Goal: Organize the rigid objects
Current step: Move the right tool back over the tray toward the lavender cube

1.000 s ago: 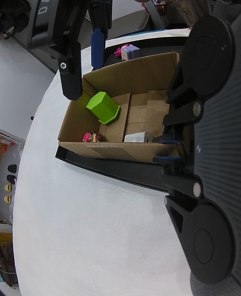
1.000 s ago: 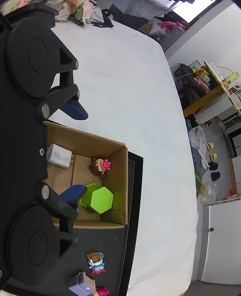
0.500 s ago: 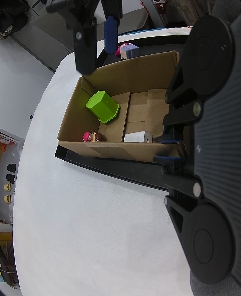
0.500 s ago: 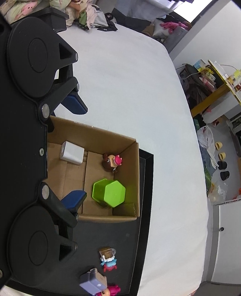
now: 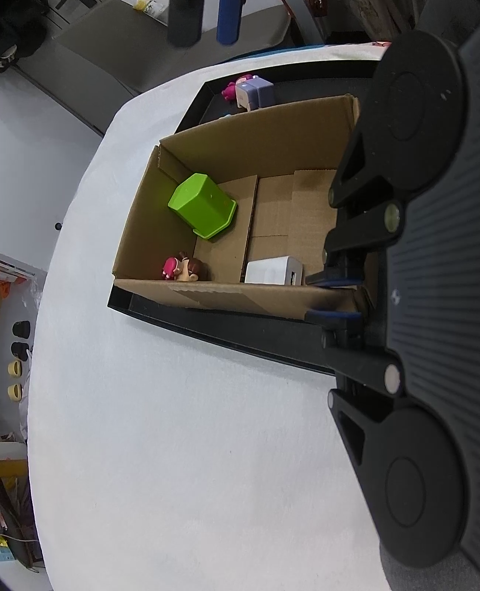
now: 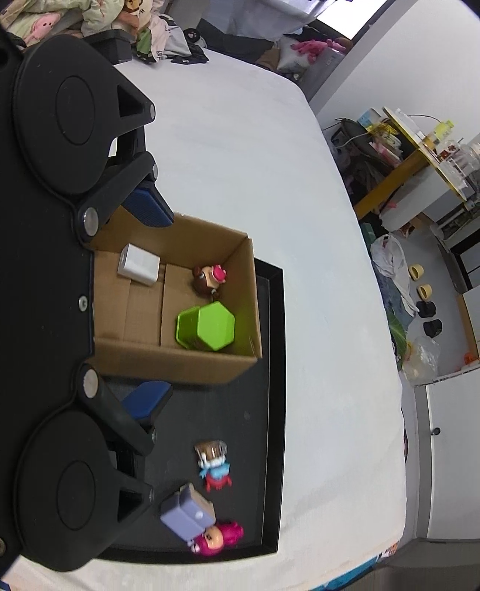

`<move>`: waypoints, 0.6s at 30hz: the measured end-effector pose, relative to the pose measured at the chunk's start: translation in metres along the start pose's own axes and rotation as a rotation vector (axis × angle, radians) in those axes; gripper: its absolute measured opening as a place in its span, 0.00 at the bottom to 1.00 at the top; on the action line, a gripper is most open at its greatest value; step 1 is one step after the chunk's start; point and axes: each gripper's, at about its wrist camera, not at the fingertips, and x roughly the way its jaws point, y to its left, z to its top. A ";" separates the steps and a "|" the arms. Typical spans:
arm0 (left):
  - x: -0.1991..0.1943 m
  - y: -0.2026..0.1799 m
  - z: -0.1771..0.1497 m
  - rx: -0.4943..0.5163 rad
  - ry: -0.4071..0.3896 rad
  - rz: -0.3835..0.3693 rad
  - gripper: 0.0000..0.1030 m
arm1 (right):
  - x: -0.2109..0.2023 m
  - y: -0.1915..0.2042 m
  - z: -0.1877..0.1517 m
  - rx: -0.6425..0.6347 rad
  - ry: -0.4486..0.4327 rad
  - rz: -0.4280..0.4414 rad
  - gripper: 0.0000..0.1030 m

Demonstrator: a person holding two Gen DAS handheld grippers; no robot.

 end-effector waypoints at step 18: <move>0.003 -0.014 0.004 0.024 0.015 0.094 0.11 | -0.034 -0.080 -0.008 0.058 -0.055 0.025 0.88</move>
